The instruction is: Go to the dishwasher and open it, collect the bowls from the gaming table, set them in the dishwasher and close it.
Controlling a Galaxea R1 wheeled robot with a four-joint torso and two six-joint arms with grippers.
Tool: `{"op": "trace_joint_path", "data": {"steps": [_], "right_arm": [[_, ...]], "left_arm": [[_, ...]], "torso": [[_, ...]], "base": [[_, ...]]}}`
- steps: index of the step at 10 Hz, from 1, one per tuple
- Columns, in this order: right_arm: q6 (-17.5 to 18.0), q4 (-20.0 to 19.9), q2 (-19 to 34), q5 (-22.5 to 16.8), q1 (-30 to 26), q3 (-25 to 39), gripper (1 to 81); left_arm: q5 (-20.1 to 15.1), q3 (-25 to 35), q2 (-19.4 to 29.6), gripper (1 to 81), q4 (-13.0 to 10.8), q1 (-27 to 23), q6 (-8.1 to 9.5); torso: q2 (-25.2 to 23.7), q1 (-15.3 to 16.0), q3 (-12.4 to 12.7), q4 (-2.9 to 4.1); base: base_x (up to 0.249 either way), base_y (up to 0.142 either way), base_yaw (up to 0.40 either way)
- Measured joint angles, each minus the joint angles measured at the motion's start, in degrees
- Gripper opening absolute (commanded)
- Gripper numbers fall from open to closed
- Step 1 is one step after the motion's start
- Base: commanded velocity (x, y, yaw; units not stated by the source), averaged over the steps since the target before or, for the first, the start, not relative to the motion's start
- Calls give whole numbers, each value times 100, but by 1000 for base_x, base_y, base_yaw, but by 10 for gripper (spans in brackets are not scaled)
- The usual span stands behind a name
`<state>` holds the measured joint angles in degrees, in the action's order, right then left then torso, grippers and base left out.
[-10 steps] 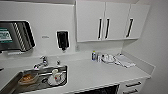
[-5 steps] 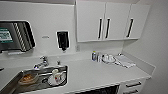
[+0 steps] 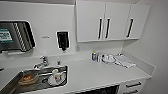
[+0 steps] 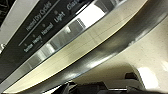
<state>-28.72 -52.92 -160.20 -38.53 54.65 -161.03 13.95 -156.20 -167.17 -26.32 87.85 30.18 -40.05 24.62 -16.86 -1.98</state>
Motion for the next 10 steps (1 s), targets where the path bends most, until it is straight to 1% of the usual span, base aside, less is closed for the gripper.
{"op": "trace_joint_path", "data": {"steps": [4, 7, 9, 10], "right_arm": [[-315, 6, -72, 216, 697, -5, 811], [-538, 4, -210, 505, 918, -35, 811], [-584, 26, -450, 814, 1108, -33, 811], [-581, 66, -532, 900, 1178, -33, 811]], "left_arm": [[-2, 2, -13, 811, -2, 2, 0], [2, -4, -33, 811, -2, 0, -1], [0, -17, -87, 811, 0, 0, -12], [0, -23, -94, 811, -2, 0, -17]], "torso": [[0, 0, 2, 0], [0, 0, 5, 0], [0, 0, 7, 0], [0, 0, 9, 0]], "base": [[0, 0, 0], [0, 0, 0], [0, 0, 0], [0, 0, 0]]}}
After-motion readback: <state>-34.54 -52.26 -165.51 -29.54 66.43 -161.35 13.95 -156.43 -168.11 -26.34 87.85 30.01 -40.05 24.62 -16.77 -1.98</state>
